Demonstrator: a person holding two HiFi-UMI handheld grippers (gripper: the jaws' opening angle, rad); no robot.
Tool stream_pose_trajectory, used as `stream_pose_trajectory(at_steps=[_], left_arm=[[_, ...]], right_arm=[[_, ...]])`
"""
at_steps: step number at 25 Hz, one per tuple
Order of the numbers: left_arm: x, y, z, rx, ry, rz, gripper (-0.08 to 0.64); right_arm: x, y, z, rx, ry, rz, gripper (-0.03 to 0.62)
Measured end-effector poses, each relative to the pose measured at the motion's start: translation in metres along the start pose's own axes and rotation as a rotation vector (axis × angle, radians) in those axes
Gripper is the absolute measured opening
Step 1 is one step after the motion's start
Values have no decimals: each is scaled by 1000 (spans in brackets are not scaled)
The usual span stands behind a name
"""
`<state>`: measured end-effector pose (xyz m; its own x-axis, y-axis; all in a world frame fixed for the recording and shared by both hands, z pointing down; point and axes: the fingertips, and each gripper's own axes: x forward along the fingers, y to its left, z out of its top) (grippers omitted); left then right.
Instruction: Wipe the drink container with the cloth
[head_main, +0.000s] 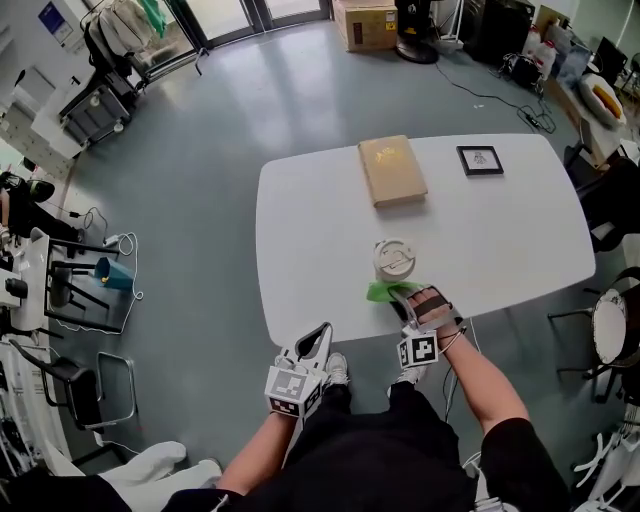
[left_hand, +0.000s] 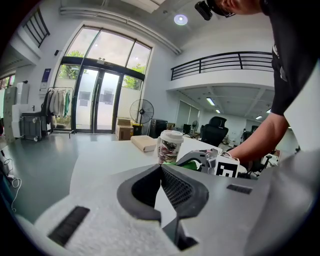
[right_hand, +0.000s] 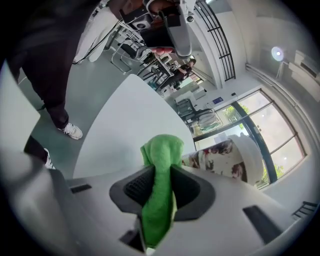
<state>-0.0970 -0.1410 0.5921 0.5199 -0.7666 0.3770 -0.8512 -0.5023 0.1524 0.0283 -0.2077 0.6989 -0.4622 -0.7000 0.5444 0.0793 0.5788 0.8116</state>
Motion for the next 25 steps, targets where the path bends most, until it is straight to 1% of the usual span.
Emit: stream_pose_trajectory(at_steps=[5,9,12,14,18,20,23,25], left_arm=[[-2,2,-7,-8,19,35,8],[-3,2,-4,-12,21,56,8],[2,-2,-2,-14,14,67,8],[4,-3,-1,-15,13,76,8],[10,-10,0,-14,13,86,8],[14,-15,3,-10,8,91,8],[19,-17,10,1,-8,106,8],[19,-14,15,6,-16,124,8]], right_arm=[[15,18,-4,-15,-30,49,101],[20,25,-3,-20,-39,81,103],[14,22,-1,-7,-72,79,103],[4,13,6,16,-117,59,103],[-33,-19,24,121,-247,-7,103],[-50,-36,29,185,-295,-41,103],[-75,-65,33,311,-350,-80,101],[-92,-86,33,422,-384,-96,101]])
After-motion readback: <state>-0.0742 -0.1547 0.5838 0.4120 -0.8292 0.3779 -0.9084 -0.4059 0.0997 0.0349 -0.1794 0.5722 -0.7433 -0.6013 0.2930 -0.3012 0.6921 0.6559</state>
